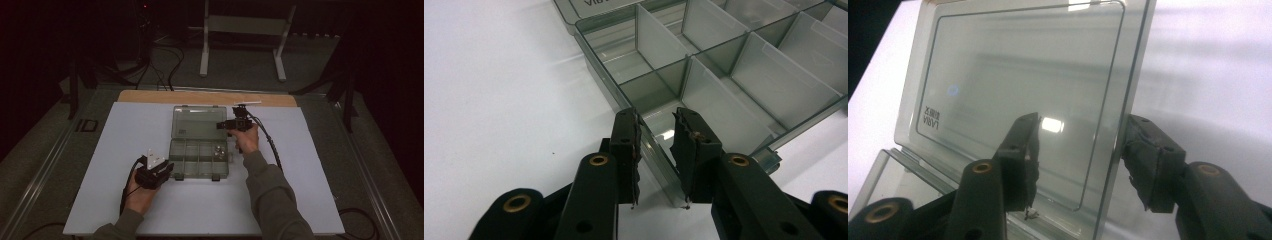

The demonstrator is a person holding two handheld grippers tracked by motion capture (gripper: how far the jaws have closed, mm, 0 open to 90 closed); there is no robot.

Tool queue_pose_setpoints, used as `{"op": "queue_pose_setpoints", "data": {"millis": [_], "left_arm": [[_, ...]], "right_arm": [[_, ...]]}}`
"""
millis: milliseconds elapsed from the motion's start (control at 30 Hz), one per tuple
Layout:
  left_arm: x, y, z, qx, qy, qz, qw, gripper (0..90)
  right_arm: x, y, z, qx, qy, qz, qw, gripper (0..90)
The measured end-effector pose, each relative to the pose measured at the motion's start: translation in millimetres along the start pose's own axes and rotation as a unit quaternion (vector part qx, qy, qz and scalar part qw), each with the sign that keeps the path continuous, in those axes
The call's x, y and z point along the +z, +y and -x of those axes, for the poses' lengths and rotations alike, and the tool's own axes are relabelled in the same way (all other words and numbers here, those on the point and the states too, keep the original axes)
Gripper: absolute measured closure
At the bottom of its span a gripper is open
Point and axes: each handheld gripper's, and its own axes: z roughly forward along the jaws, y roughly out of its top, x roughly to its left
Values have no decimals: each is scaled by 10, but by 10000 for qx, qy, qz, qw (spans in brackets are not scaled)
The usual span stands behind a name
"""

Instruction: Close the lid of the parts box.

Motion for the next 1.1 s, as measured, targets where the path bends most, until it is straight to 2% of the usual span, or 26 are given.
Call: {"op": "queue_pose_setpoints", "data": {"millis": [133,433,700,1100], "left_arm": [[1,0,1,-1,2,3,10000,728],[4,1,3,-3,10,8,10000,730],[4,1,2,-16,5,7,10000,731],[5,-1,7,-24,-16,35,10000,726]], "right_arm": [[-56,34,-19,-120,-31,107,9999,525],[-171,66,-81,-629,-208,83,9978,598],[-264,54,-161,-1142,-457,0,9924,671],[-385,30,-259,-1430,-542,73,9882,714]]}}
